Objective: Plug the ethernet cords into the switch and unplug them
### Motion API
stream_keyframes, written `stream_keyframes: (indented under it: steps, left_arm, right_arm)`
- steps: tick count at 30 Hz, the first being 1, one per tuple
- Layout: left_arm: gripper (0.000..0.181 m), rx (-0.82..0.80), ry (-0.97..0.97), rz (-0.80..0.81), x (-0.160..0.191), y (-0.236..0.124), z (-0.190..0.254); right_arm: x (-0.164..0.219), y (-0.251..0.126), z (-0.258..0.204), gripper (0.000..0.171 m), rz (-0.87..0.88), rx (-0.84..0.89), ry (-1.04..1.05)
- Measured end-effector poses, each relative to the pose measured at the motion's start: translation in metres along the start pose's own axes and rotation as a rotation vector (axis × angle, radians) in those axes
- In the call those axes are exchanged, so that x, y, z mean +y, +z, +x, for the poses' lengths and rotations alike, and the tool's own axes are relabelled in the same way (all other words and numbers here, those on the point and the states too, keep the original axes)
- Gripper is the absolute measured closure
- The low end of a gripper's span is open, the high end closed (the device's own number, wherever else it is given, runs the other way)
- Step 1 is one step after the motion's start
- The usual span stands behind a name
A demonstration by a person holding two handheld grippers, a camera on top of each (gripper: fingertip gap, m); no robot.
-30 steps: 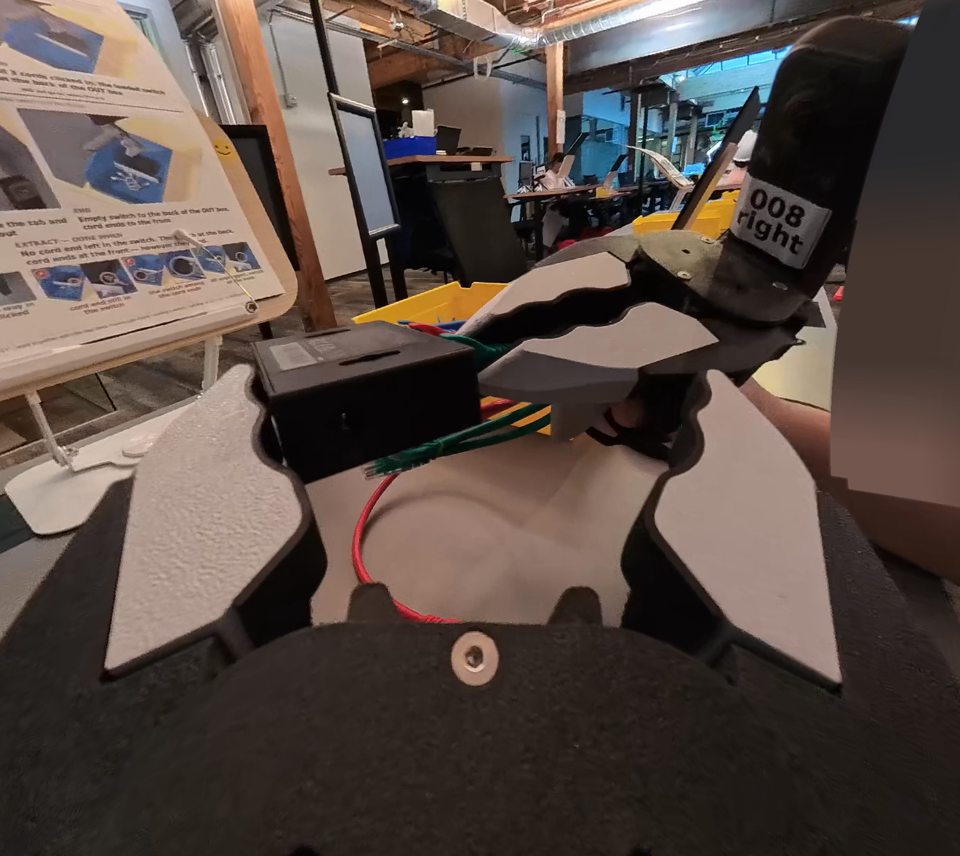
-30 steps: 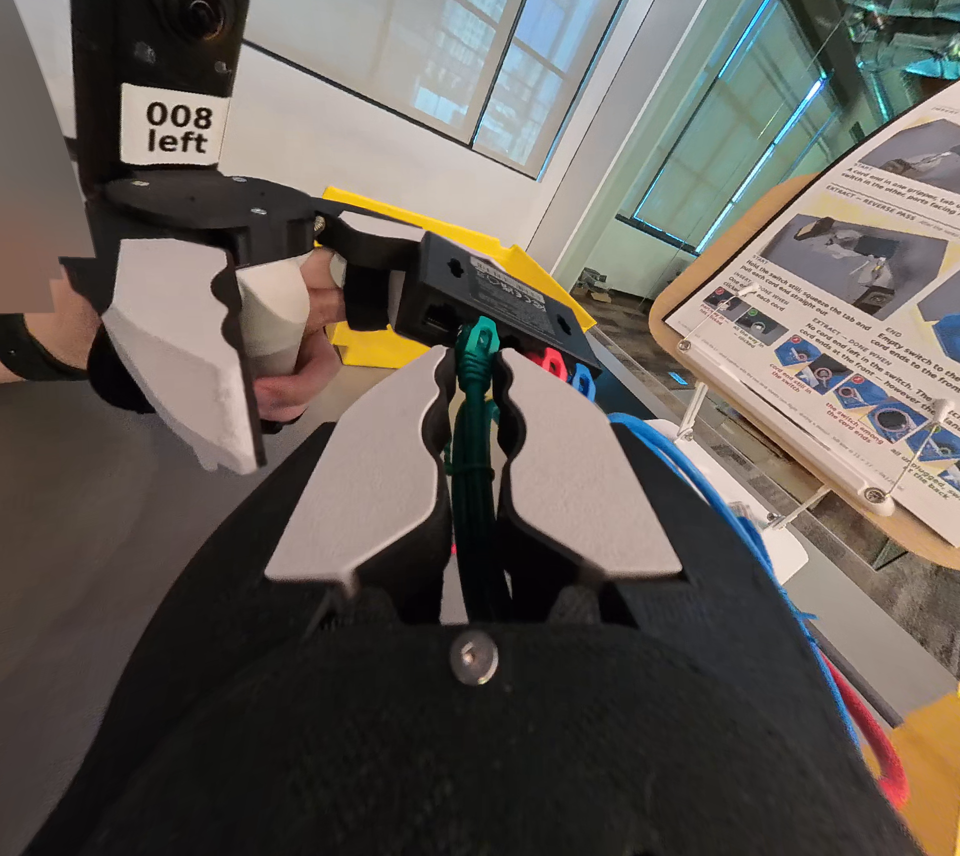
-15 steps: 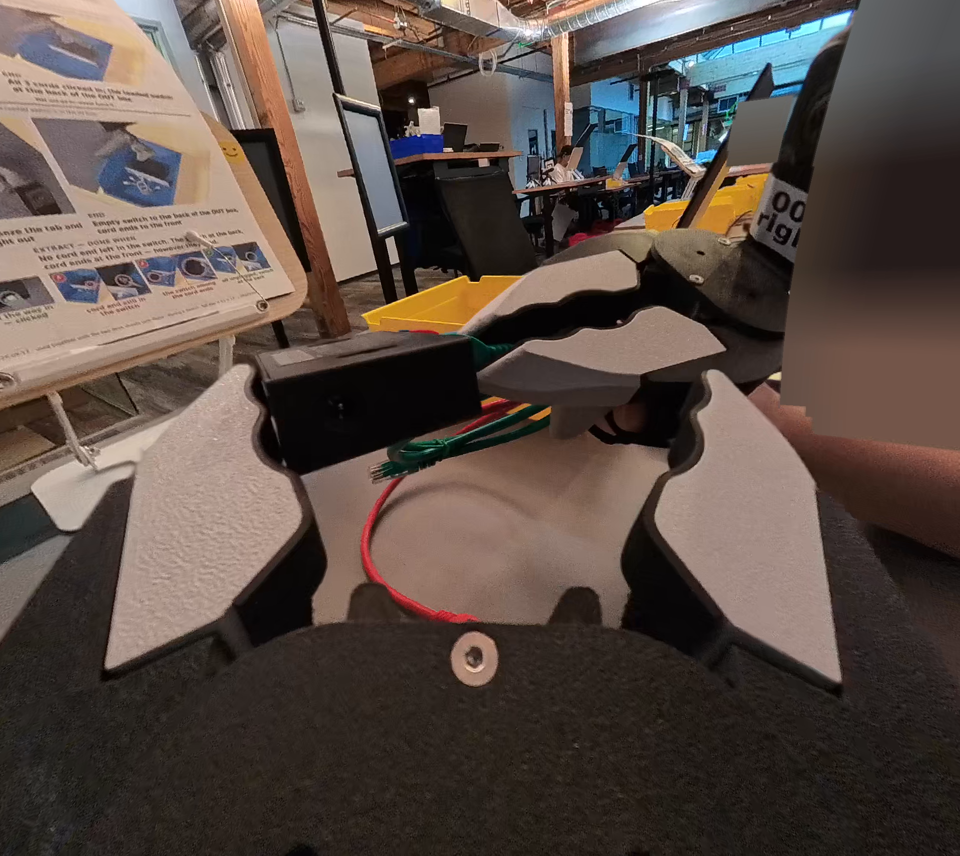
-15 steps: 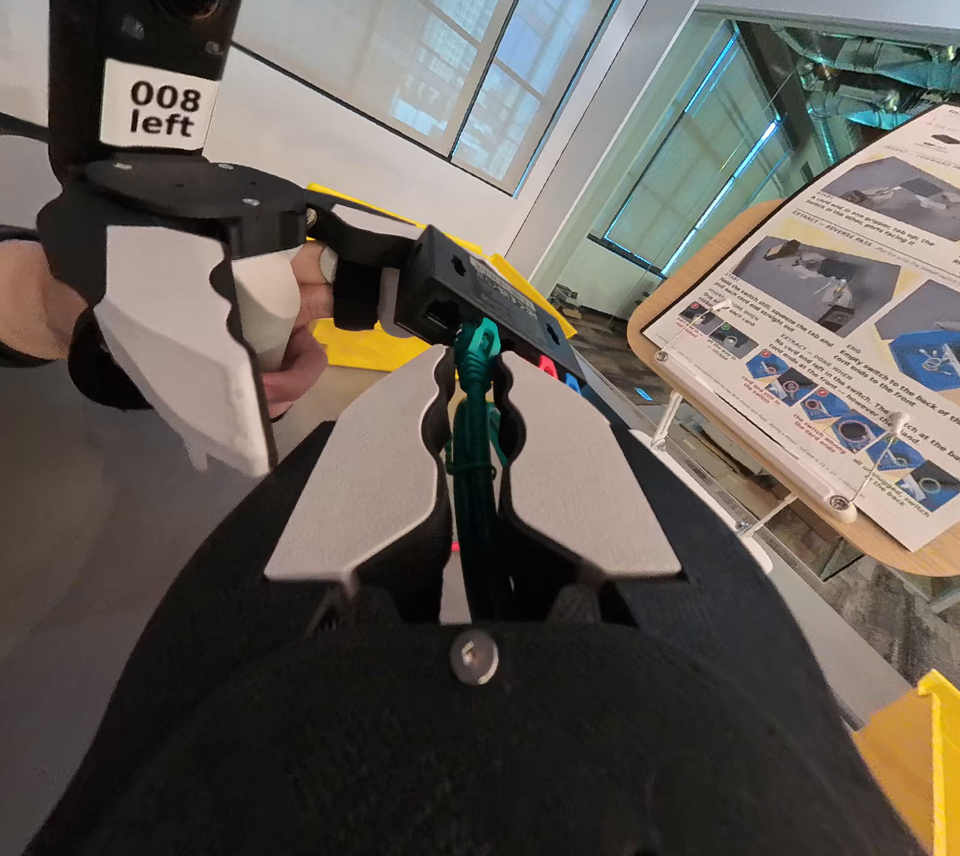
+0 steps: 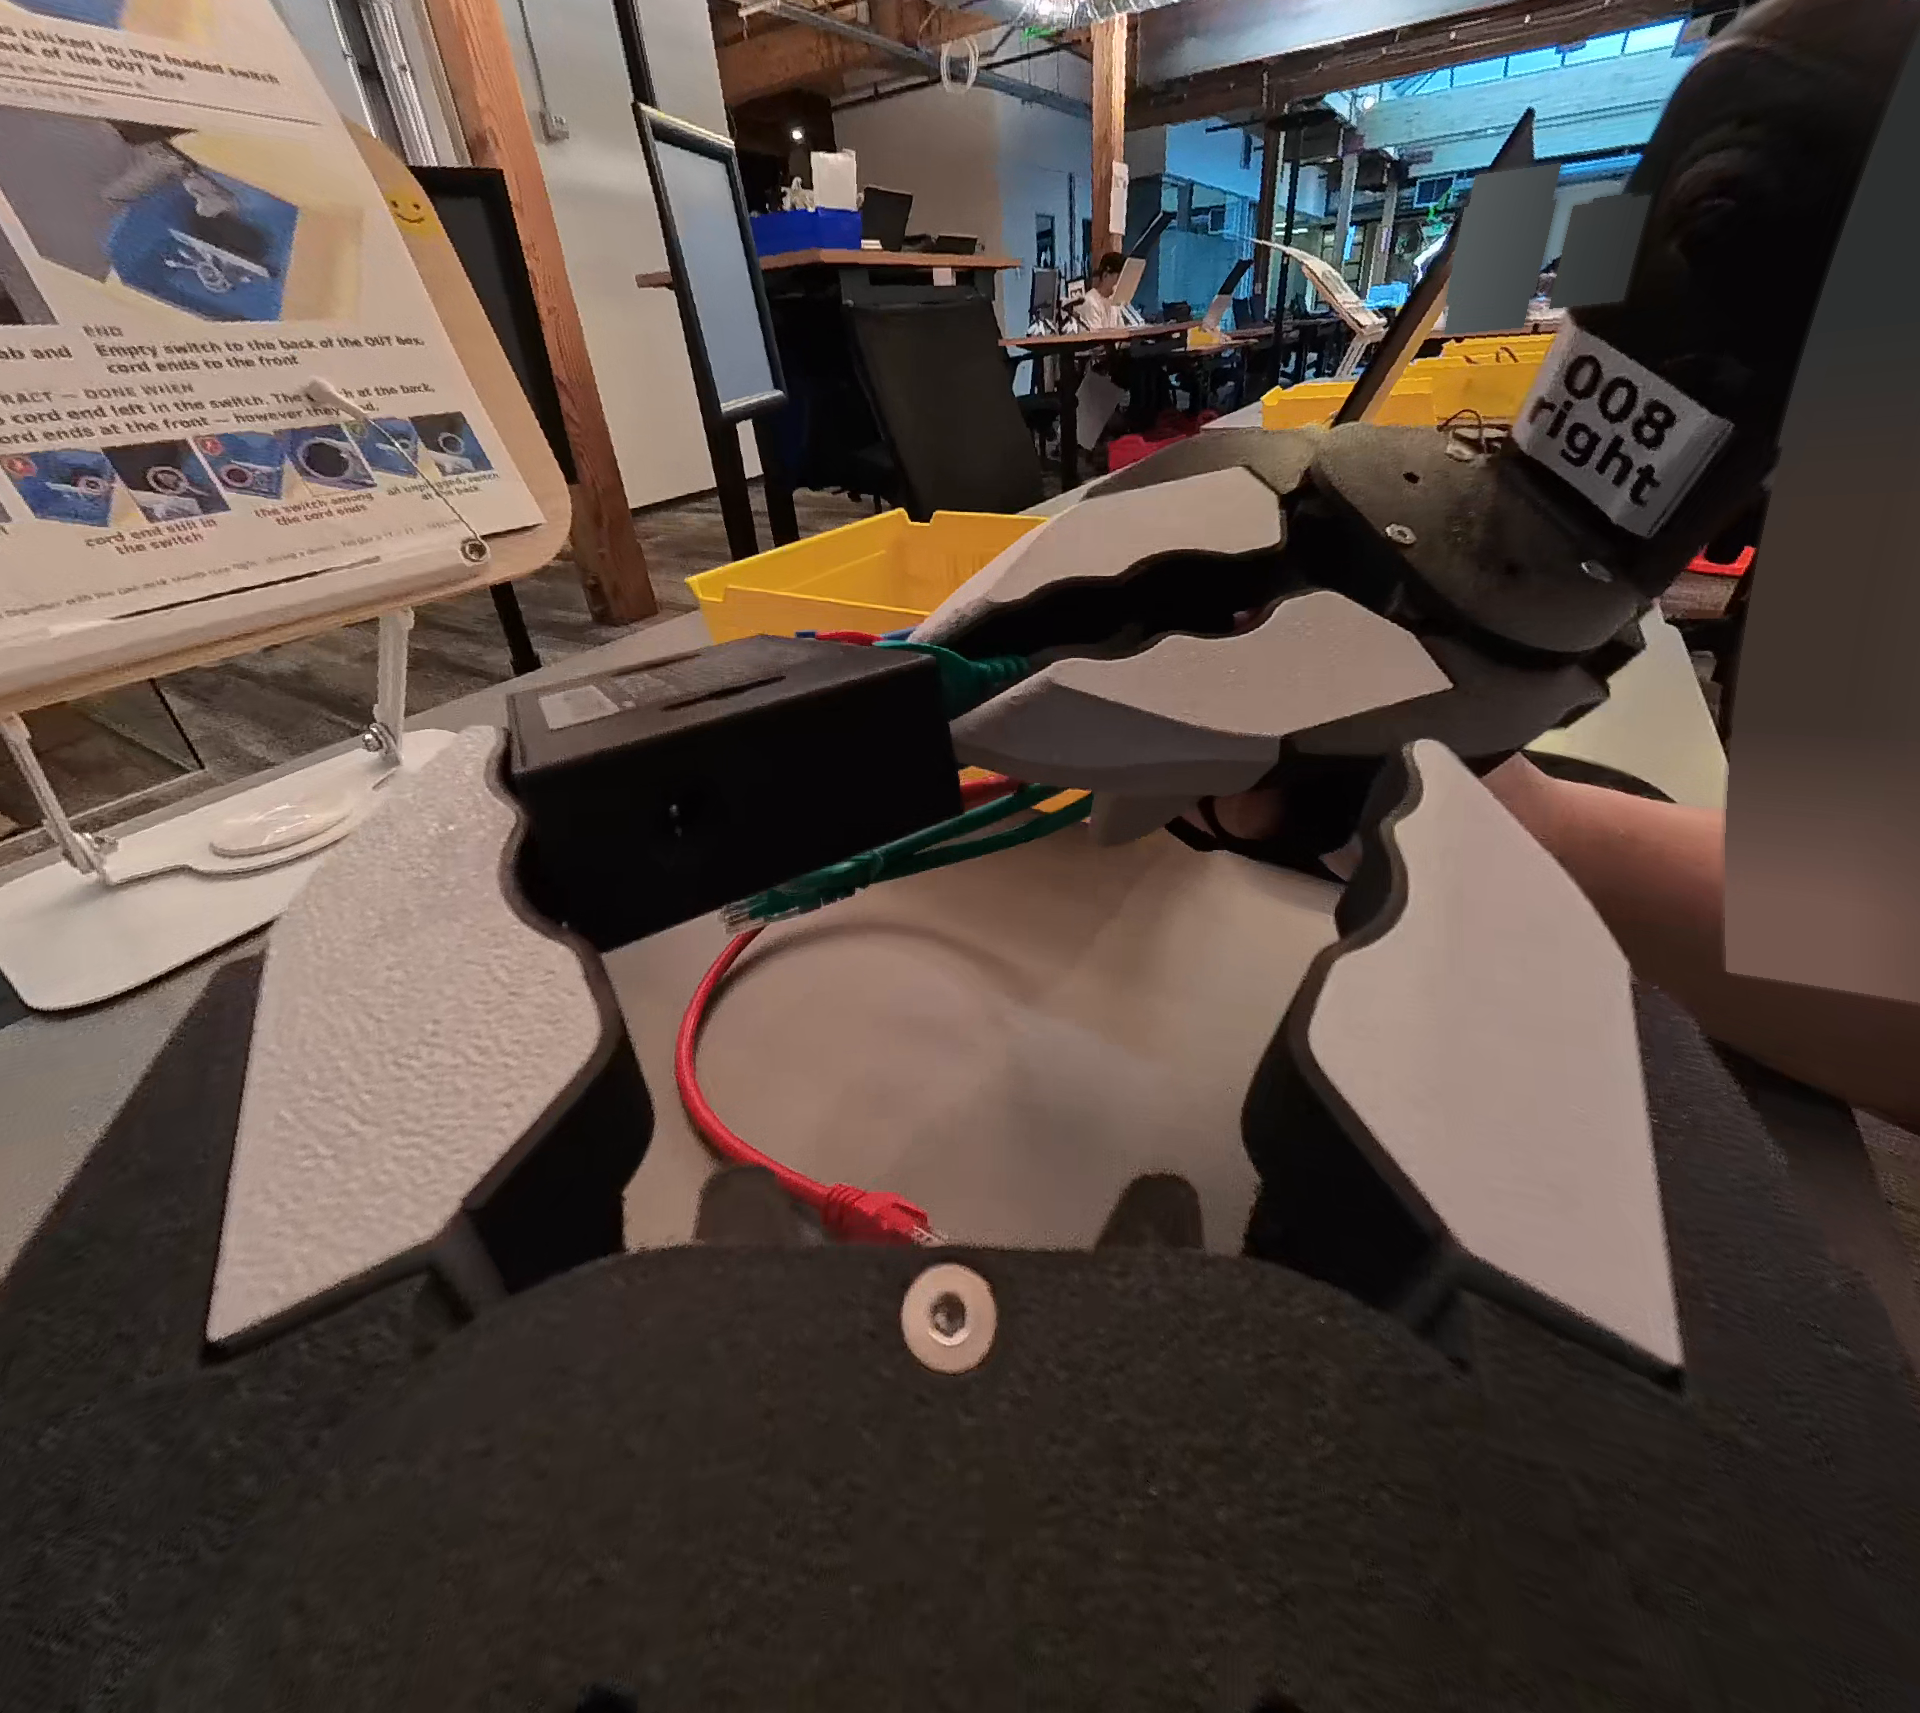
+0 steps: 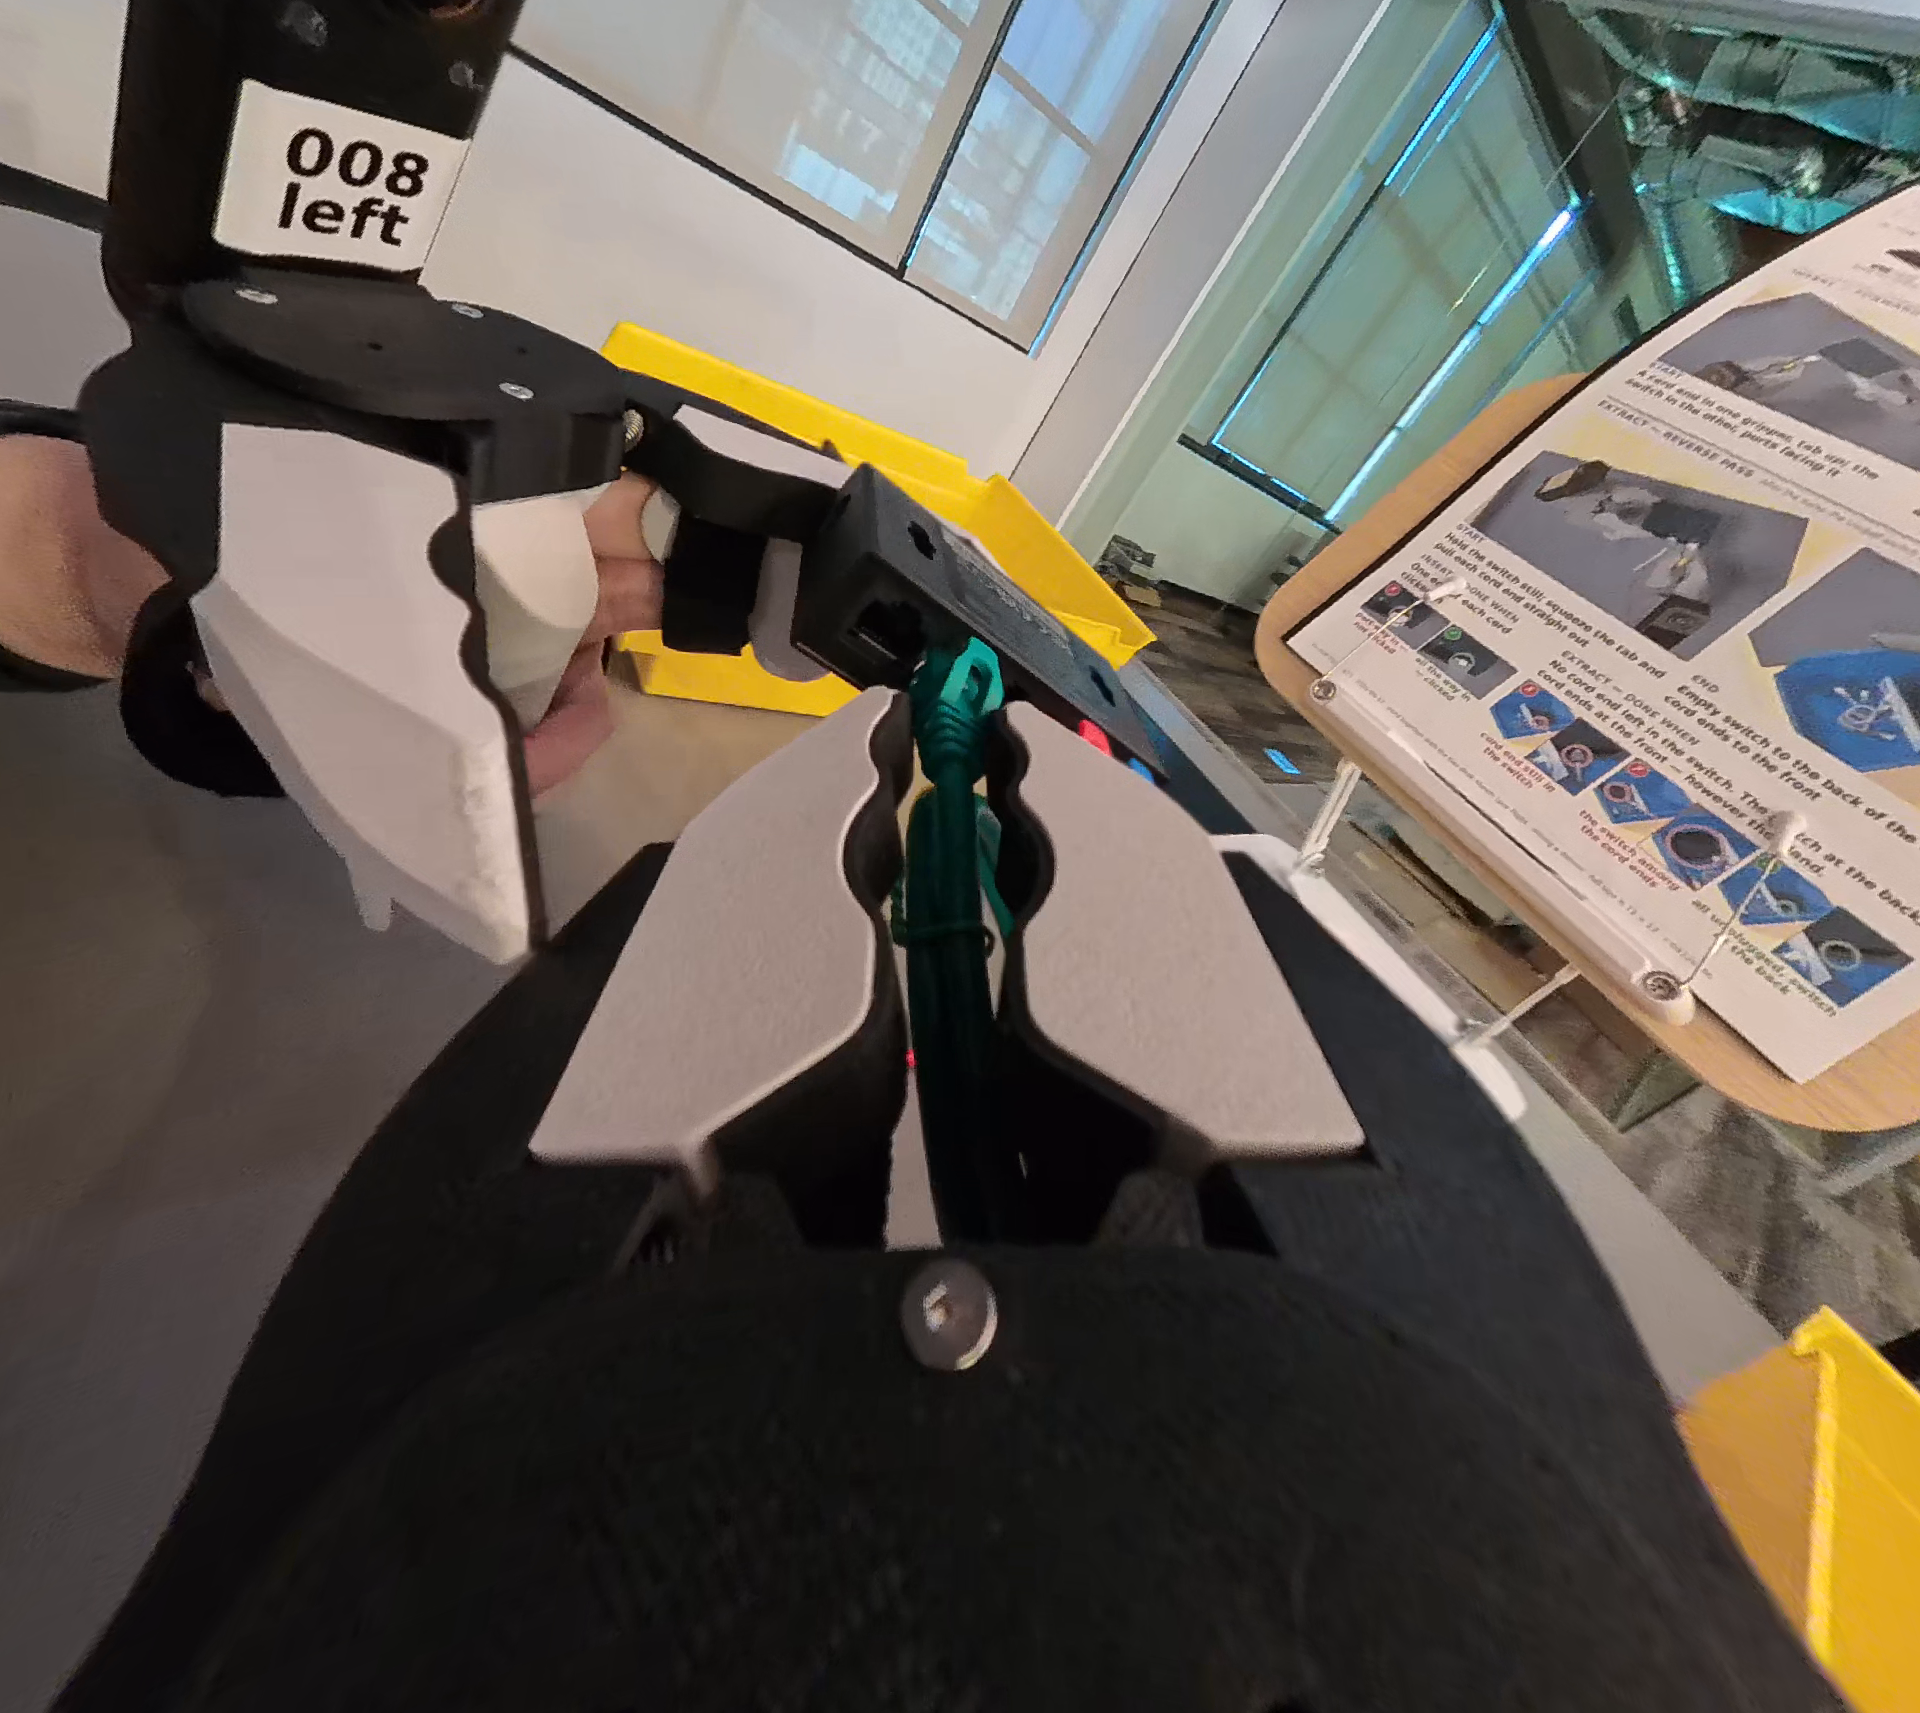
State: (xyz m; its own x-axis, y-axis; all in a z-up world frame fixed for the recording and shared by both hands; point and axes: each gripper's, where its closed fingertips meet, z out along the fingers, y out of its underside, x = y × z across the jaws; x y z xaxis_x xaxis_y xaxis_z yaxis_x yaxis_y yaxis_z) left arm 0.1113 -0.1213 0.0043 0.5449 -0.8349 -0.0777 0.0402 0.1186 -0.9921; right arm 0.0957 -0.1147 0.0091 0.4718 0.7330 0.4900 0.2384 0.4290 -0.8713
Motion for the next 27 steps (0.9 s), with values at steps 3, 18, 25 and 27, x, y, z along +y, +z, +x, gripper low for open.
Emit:
stream_keyframes:
  steps: [3,18,25,27]
  left_arm:
    - [0.036,0.001,-0.008,-0.013,0.001,0.000,0.002]
    - [0.037,-0.033,0.060,-0.014,0.002,0.000,-0.002]
    - [0.041,-0.011,0.018,0.032,-0.007,-0.001,0.002]
    - [0.052,0.036,-0.120,0.118,-0.023,-0.009,0.000]
  right_arm:
    - [0.000,-0.001,-0.001,0.157,-0.007,-0.007,0.003]
    - [0.004,0.001,-0.001,0.156,-0.032,-0.023,0.006]
    - [-0.003,-0.004,0.003,0.156,-0.012,0.014,-0.103]
    - [-0.007,-0.006,0.006,0.157,0.015,0.045,-0.138]
